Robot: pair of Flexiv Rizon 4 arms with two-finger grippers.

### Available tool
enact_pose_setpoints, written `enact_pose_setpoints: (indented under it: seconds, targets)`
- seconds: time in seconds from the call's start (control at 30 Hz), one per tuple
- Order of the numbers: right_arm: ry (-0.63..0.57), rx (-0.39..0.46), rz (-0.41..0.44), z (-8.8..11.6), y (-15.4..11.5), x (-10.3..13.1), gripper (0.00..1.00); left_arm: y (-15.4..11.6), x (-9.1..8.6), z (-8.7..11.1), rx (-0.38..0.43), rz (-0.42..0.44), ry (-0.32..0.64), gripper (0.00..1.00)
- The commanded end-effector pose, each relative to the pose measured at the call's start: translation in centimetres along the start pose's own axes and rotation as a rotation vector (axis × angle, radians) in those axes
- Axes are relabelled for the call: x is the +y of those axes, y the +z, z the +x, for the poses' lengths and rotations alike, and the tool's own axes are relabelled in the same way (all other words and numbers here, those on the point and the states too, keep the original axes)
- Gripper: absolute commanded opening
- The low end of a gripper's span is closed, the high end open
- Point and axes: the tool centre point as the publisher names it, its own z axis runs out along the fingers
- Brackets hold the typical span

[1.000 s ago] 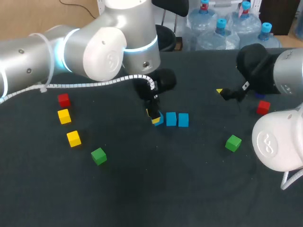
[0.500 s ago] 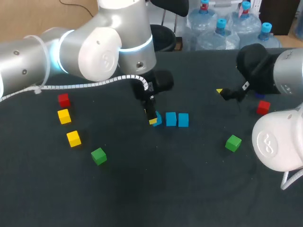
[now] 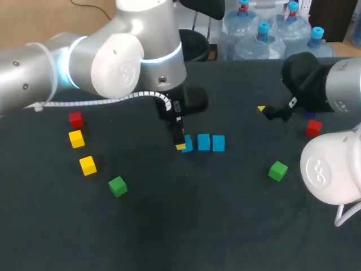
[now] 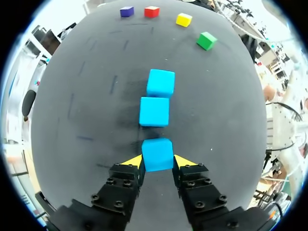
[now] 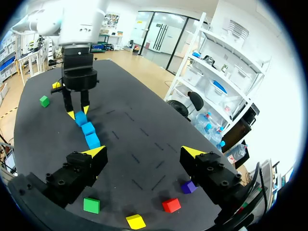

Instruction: Place the blue cubes, place green cubes on the blue cubes, place the yellow cubes on the green cubes, then place the red cubes on the yellow cubes, and place purple cube on the red cubes.

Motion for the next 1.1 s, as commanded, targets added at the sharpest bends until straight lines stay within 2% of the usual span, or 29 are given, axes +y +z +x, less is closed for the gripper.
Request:
enact_pose_setpoints:
  seconds: [0.03, 0.3, 0.63, 0.9, 1.03, 1.1]
  targets:
    - [0.000, 0.001, -0.002, 0.0, -0.1, -0.1, 1.00, -0.1, -0.1, 0.0, 0.002, 0.003, 0.021, 0.20]
    - [0.000, 0.001, -0.002, 0.0, -0.1, -0.1, 1.00, -0.1, -0.4, -0.3, -0.017, -0.001, 0.088, 0.27]
    - [0.000, 0.001, -0.002, 0.0, -0.1, -0.1, 1.00, 0.5, 0.3, -0.9, -0.006, -0.013, 0.186, 0.21]
    - [0.000, 0.001, -0.002, 0.0, -0.1, -0.1, 1.00, 0.8, 0.8, -1.1, 0.012, -0.023, 0.189, 0.18]
    - [0.000, 0.001, -0.002, 0.0, -0.1, -0.1, 1.00, 0.9, 1.1, -1.3, 0.018, -0.026, 0.196, 0.19]
    - [0.000, 0.001, -0.002, 0.0, -0.1, -0.1, 1.00, 1.0, 1.3, -1.3, 0.024, -0.030, 0.206, 0.23]
